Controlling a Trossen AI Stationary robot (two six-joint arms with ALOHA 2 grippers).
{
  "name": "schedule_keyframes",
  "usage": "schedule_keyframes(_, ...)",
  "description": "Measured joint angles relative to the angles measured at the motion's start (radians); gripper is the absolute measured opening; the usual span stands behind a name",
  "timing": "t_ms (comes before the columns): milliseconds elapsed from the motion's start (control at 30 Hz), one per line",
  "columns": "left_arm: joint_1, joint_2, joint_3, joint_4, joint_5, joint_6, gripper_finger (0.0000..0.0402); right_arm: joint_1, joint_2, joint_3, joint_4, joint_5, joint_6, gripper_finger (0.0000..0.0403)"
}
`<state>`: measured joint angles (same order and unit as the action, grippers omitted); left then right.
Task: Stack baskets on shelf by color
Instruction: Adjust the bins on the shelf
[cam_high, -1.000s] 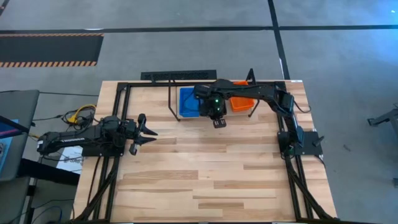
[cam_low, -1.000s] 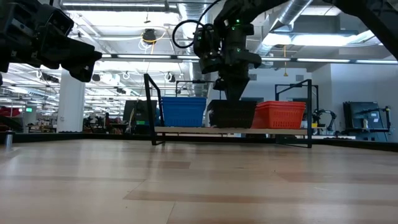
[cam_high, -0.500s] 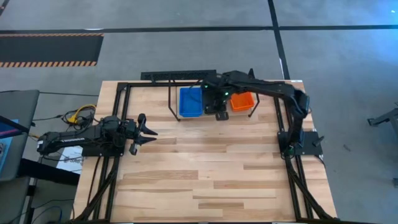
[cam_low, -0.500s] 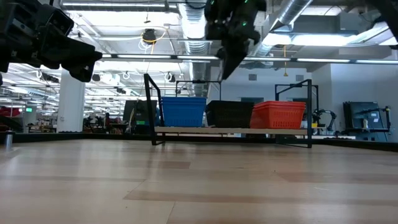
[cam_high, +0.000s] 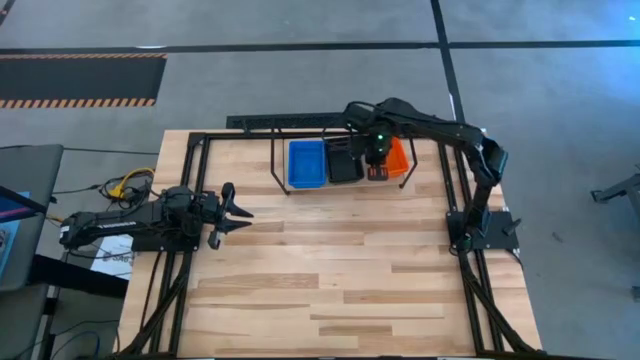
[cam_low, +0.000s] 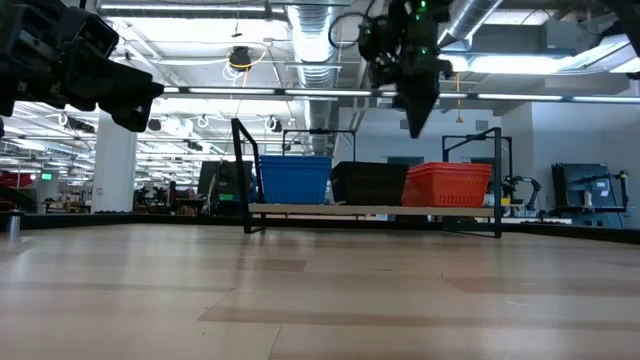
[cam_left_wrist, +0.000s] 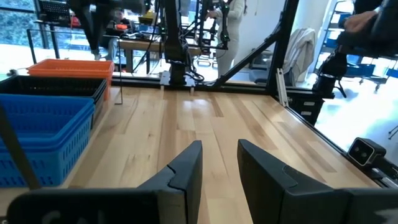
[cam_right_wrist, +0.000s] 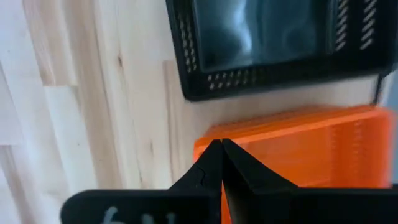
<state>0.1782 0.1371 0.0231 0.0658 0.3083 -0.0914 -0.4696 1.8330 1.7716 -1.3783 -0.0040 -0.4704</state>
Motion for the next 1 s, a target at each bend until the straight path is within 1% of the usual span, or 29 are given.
schedule_keyframes(233, 0.0, 0.0, 0.0, 0.0, 0.002, 0.0, 0.0089, -0.048, -0.015, -0.132, 0.016, 0.003, 0.018, 0.0029)
schedule_keyframes(400, 0.0, 0.0, 0.0, 0.0, 0.002, 0.001, 0.0089, -0.057, -0.015, -0.211, 0.082, 0.003, 0.018, 0.0027)
schedule_keyframes(600, 0.0, 0.0, 0.0, 0.0, 0.002, 0.001, 0.0089, -0.047, -0.015, -0.234, 0.127, -0.001, 0.018, 0.0028)
schedule_keyframes(1000, 0.0, 0.0, 0.0, -0.001, 0.002, 0.001, 0.0089, -0.029, -0.015, -0.236, 0.227, -0.024, 0.029, 0.0029)
